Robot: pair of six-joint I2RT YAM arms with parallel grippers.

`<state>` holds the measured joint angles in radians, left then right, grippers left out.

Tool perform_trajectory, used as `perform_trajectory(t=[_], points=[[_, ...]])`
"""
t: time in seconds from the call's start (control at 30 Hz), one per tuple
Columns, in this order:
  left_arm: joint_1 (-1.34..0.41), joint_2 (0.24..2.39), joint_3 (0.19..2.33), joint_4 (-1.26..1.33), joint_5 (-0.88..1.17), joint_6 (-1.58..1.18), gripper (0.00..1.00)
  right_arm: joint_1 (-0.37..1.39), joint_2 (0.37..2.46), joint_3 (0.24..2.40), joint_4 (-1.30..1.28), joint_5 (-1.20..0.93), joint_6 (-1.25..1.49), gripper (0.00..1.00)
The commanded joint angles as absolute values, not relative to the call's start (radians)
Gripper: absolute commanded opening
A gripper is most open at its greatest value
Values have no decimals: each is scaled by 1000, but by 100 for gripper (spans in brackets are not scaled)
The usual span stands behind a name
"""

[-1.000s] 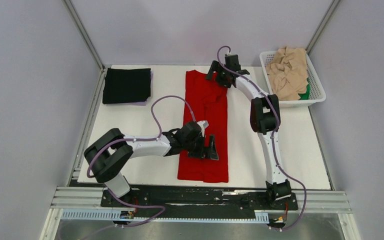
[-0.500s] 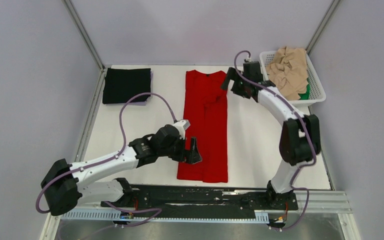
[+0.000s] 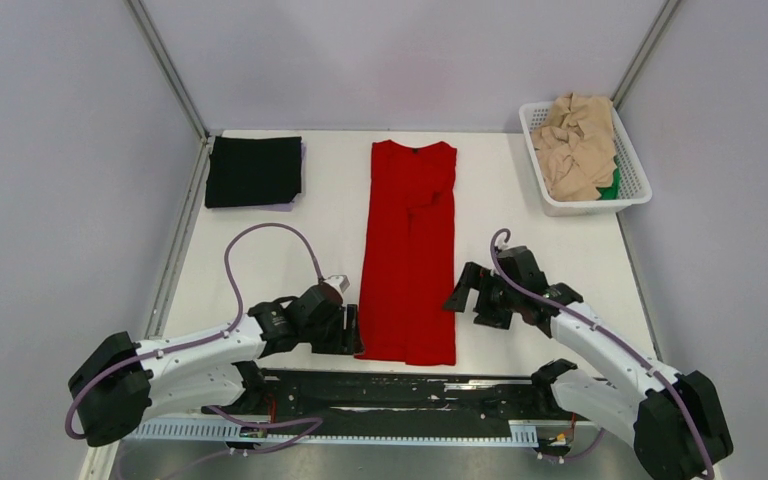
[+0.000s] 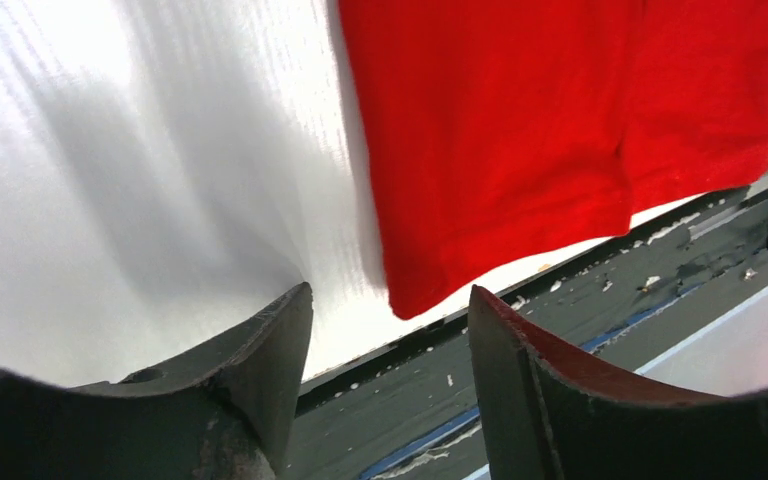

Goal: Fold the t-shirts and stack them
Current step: Grab the bottom of the folded rectangular tshirt with both arms

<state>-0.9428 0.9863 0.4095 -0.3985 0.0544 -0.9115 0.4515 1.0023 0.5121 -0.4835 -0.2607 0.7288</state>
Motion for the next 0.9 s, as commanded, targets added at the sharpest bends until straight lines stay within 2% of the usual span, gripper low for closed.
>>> perform_trajectory(t=[0.0,0.03,0.2,0.4,0.5,0.57,0.67,0.8,0.87], points=[[-948,1049,402,-283,64,-948,63,480,936,445,-531,-396,767,92],[-948,1074,406,-277,68,-949,61,490,930,434,-545,-408,776,88],[-948,1127,412,-254,113,-945,40,561,934,402,-581,-455,815,67],[-948,1139,395,-250,131,-952,15,613,997,371,-546,-468,845,47],[-948,1133,395,-252,132,-952,9,626,1036,358,-527,-463,851,37],[-948,1129,395,-257,136,-952,2,631,1063,350,-518,-451,852,35],[-948,1121,386,-239,157,-943,0,644,1089,341,-471,-458,862,27],[-948,1102,381,-199,193,-937,0,653,1077,354,-430,-451,868,1],[-948,1083,387,-187,206,-931,0,653,1048,372,-426,-438,866,0]])
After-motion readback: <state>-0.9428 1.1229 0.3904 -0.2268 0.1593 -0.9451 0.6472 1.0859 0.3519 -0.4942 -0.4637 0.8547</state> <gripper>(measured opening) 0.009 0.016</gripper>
